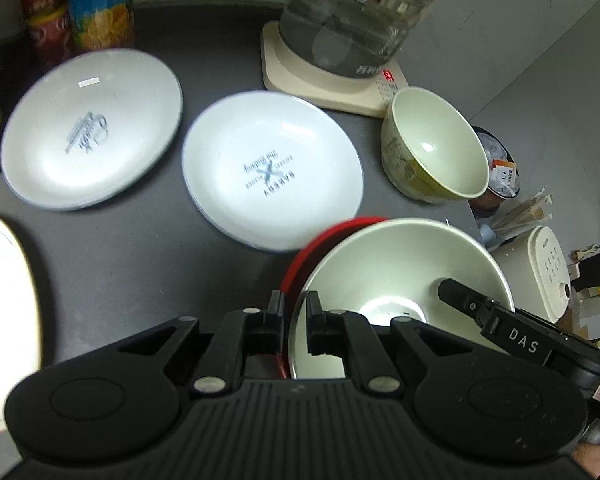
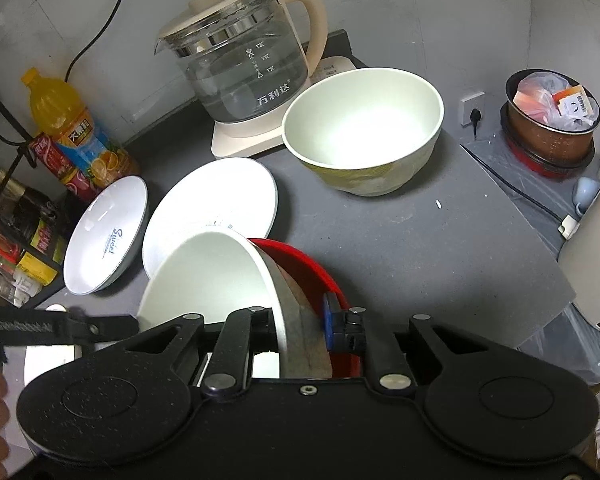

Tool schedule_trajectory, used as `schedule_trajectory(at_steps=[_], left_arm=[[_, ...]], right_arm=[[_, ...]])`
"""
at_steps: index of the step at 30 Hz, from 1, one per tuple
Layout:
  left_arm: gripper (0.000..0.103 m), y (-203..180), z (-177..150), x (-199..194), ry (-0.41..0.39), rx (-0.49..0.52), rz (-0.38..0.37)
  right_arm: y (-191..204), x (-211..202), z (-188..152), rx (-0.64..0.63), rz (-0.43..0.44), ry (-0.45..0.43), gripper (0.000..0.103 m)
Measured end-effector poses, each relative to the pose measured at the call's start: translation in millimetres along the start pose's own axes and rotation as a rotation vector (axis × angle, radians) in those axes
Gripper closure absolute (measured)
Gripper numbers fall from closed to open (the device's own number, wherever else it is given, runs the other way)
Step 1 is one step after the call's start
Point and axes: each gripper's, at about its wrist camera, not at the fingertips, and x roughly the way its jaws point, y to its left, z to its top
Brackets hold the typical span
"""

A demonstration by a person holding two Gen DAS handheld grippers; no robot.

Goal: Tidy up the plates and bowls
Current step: 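Lift the cream bowl with both grippers and carry it over the red bowl, then lower the cream bowl into the red bowl and open both grippers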

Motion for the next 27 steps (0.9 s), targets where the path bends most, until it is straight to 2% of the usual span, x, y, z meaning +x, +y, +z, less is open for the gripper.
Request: schedule_trajectory(at_steps=[10,14,15,19,21,27], left_arm=[[0.094,6,7,-3,-0.003,-0.016,0.031],[0.094,3,8,-1,0.001,-0.008,0.036],[0.093,1,9,0,0.003,-0.002,0.04],[0.083,-8,12,4,0.006,0.018,0.057],[0.075,-13,14,6,0.0,0.029,0.061],[0.064,-34,22,9,-0.02,0.076,0.058]], right_arm=[[9,6,4,-0.078,-0.027,0.041,0.084],[10,4,5,-0.091,-0.024,0.068,0.08],[8,3,5,-0.09,-0.013,0.076,0.073],[7,-3,7,-0.086,0.001,0.069,0.072],[3,-7,9,-0.072,0.006,0.058,0.072],[-9,-22,17,-0.045,0.025,0.016,0.072]])
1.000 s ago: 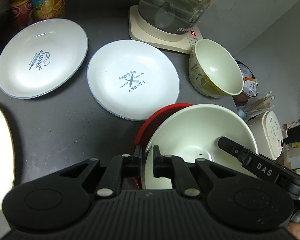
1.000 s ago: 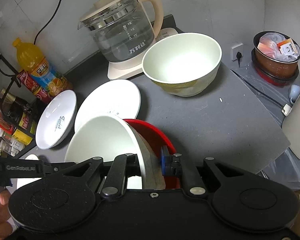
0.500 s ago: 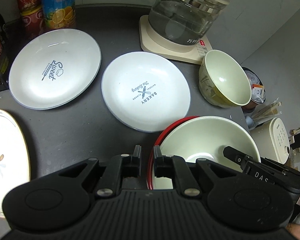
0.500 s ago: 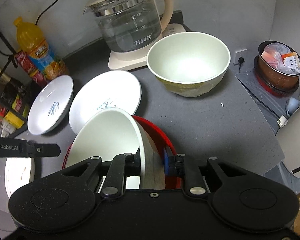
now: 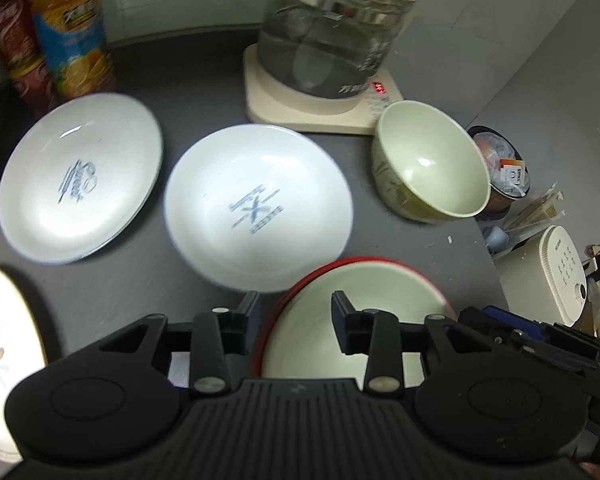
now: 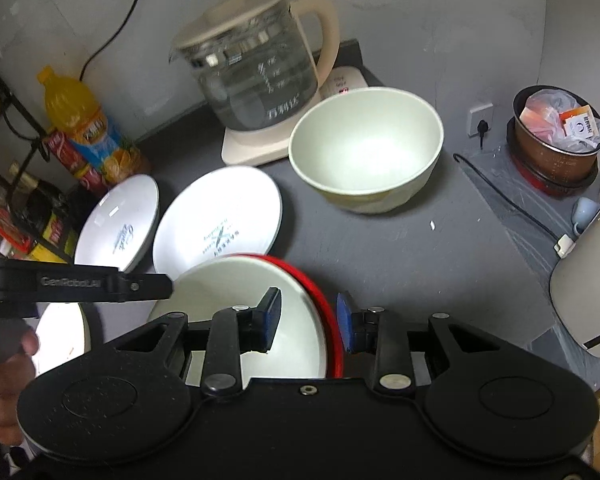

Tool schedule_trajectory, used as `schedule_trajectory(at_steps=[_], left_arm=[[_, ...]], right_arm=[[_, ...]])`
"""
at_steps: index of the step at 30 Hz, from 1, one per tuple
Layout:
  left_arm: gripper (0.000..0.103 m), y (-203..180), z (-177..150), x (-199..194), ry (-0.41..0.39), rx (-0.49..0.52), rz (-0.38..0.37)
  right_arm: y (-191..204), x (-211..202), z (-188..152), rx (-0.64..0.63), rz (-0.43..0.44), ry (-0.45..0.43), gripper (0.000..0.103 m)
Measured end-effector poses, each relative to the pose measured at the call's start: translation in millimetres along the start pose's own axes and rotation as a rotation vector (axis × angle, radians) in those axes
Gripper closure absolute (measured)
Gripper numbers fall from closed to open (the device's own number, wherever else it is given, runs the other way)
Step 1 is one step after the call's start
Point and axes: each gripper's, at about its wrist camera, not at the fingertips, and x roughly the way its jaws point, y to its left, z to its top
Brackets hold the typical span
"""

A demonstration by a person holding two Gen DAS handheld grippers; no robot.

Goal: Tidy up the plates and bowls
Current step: 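Lower the cream bowl into the red bowl and open both grippers, then move both grippers to the smaller cream bowl and close on its rim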

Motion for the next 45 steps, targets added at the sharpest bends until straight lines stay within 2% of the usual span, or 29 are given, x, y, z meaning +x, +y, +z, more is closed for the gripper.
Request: schedule_trajectory(at_steps=[4,6,11,15,16,19,34,37,39,45], left_arm=[[0.058,-16,6,2,-0.012,0.034,-0.005],[0.054,-23,9,5,-0.015,0.047,-0.005],[0.044,-40,19,14,-0.019,0.085,-0.004],[0.034,-52,27,21,-0.017,0.11,-0.007],[0.032,-53,29,23,-0.018,0.113,-0.007],[0.03,-57,35,28,-0.019,0.122,0.002],[0.03,-72,76,69,0.002,0.137,-0.043],[0.03,-73,84,79,0.013,0.132,-0.049],[0.031,-74,90,86,0.025,0.123,-0.057],[0.038,-75,101,109,0.06,0.086,-0.078]], right_arm=[[-12,-7,5,0.032,0.002,-0.033,0.067],[-18,-11,7,0.047,-0.008,-0.056,0.052],[-36,-19,12,0.081,-0.026,-0.094,0.044],[-50,-20,15,0.124,-0.052,-0.125,0.02],[-52,-20,15,0.135,-0.054,-0.132,0.019],[-60,-17,20,0.165,-0.05,-0.139,0.019],[-90,17,50,0.317,-0.036,-0.128,0.02],[-92,28,57,0.312,-0.054,-0.121,0.023],[-95,36,61,0.323,-0.056,-0.108,0.029],[-106,66,67,0.385,-0.049,-0.058,0.039]])
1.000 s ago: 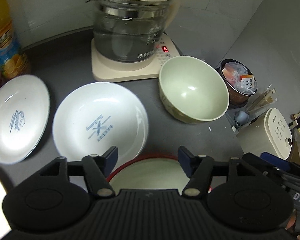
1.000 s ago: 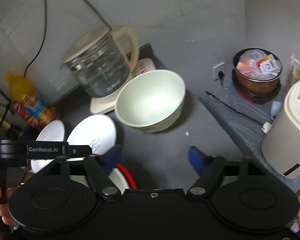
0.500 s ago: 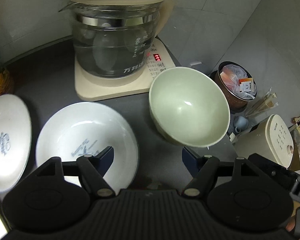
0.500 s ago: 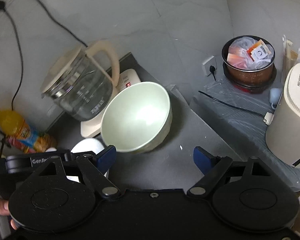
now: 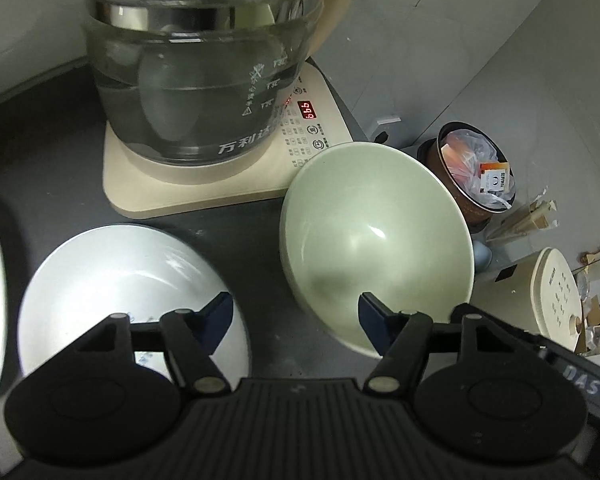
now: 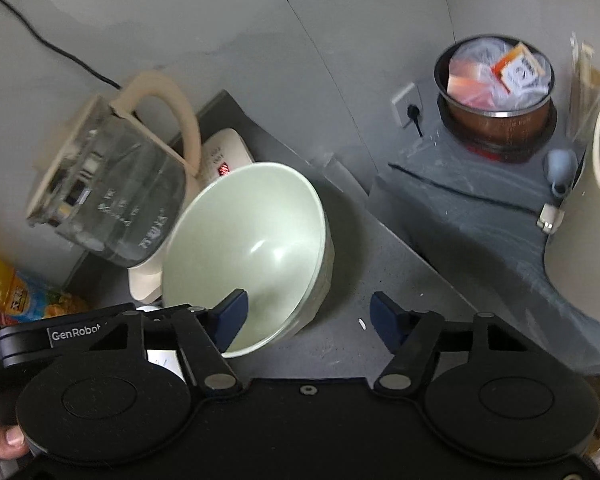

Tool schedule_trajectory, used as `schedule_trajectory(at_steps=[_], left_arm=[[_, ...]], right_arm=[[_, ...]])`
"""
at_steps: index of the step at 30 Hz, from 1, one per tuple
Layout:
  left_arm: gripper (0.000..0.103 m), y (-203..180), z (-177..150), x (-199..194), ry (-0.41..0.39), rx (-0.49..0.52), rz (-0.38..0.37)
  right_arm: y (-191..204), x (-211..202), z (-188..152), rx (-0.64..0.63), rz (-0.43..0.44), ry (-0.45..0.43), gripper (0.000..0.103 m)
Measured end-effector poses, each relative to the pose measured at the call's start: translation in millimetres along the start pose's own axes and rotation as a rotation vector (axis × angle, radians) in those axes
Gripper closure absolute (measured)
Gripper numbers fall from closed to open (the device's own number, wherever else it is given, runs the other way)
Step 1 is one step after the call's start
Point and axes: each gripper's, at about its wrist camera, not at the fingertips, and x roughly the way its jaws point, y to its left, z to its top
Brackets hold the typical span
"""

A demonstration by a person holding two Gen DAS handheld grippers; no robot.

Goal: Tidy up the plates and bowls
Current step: 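Move both grippers to the smaller cream bowl and close on its rim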

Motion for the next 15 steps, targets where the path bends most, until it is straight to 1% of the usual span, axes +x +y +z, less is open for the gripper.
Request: schedule_trajectory(at_steps=[1,3,4,6,7,9,11,12,15], left_arm=[[0.039,0,1,3,0.005,-0.002,-0.001],[0.047,0,4,12,0.02,-0.015,0.005],[0.049,0,5,16,0.029,-0.025,0.005],[0.058,1,6,22,0.038,-0.042,-0.001],[0.061,0,5,24,0.039,-0.046,-0.003],[0.074,0,5,31,0.048,-0.055,-0.001],[0.08,0,4,36,0.062,-0.073,-0.009],[0.084,1,3,38,0.061,-0.084,-0.021],[0.085,-2,1,37,0.06,-0.078,-0.015]], right_arm=[[0,4,1,0.009,0.001,0.006,0.04],[0,11,2,0.02,0.002,0.016,0.043],[1,15,2,0.022,0.002,0.021,0.043],[1,22,2,0.027,0.001,0.036,0.047],[1,25,2,0.031,0.0,0.045,0.05],[0,33,1,0.044,-0.003,0.065,0.064],[1,40,-1,0.043,0.006,0.074,0.073],[1,42,-2,0.038,0.018,0.074,0.074],[6,41,-2,0.015,-0.004,0.072,0.076]])
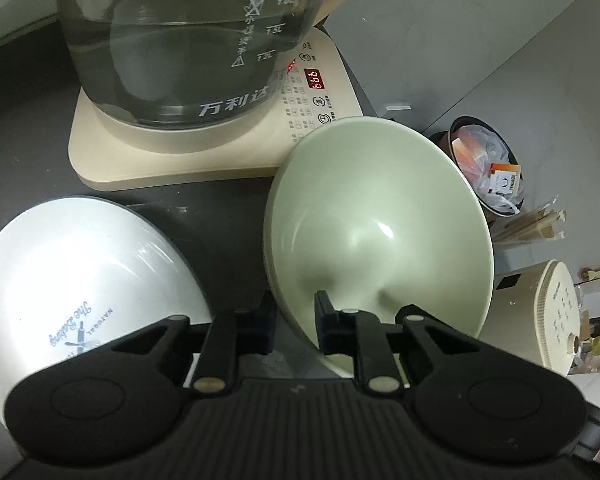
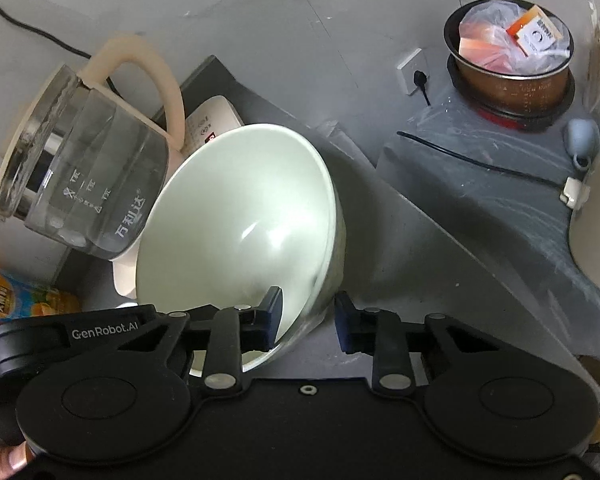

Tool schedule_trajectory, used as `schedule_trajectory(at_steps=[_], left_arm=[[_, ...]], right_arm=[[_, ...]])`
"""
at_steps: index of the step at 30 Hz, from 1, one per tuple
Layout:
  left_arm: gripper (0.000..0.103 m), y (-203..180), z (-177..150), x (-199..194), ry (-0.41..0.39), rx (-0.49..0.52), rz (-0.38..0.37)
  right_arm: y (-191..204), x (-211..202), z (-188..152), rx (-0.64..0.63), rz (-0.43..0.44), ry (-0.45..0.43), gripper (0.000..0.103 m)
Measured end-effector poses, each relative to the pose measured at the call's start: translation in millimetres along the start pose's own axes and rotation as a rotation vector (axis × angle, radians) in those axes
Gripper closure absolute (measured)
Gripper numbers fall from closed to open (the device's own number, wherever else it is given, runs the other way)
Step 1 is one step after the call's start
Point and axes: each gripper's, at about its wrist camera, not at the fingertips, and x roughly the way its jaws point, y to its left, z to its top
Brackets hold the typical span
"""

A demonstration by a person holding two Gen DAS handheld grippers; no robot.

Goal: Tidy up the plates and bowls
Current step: 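Move both grippers to the smaller cream bowl and close on its rim, then carry the smaller cream bowl with both grippers onto the bowl stack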

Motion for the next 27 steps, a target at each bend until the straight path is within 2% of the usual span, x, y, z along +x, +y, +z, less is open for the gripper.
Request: schedule_trajectory(at_steps=[10,27], left_arm=[[0.085,-1,-15,-22,-0.013,0.011,-0.024],[0.085,-6,-53,-89,-0.119,0.034,-0.033]], right_arm=[[7,-26,-10,-0.027,0.008,-0.034,0.076],[27,-88,-35,-0.102,0.063,-0.141,0.077]])
